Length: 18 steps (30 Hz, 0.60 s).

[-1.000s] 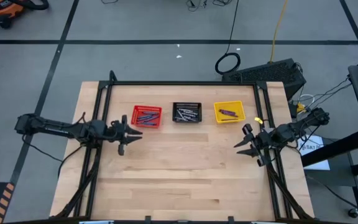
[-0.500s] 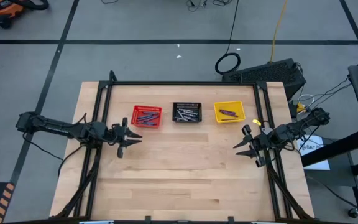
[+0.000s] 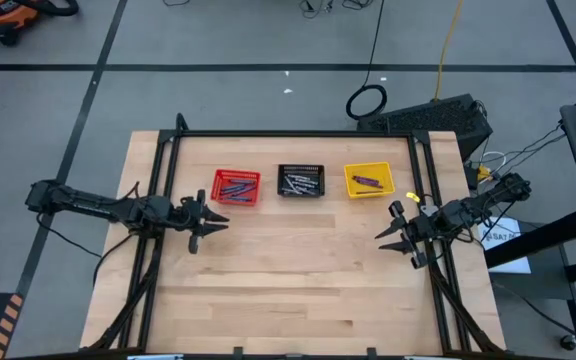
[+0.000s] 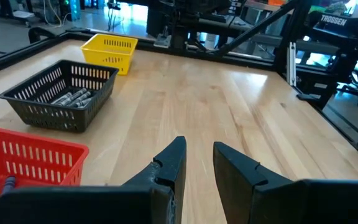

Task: Sort crayons
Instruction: Return to Home Position

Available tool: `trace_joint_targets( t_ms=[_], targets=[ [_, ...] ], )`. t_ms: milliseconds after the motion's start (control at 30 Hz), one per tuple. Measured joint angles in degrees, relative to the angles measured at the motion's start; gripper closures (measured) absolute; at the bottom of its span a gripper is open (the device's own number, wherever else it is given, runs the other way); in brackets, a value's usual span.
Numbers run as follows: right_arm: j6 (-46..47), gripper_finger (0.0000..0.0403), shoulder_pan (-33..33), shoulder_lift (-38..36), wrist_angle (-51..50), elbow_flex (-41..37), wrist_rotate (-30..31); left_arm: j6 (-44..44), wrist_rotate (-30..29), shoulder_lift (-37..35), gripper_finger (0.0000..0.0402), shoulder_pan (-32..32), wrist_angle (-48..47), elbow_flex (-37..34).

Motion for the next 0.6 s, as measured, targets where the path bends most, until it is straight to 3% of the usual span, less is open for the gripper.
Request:
trace_joint_targets(
  t_ms=[600],
  targets=[
    [0.05, 0.0293, 0.0, -0.81, -0.04, -0.04, 0.07, 0.04, 0.0, -2.61, 0.0317, 0.0, -0.02, -0.02]
  ],
)
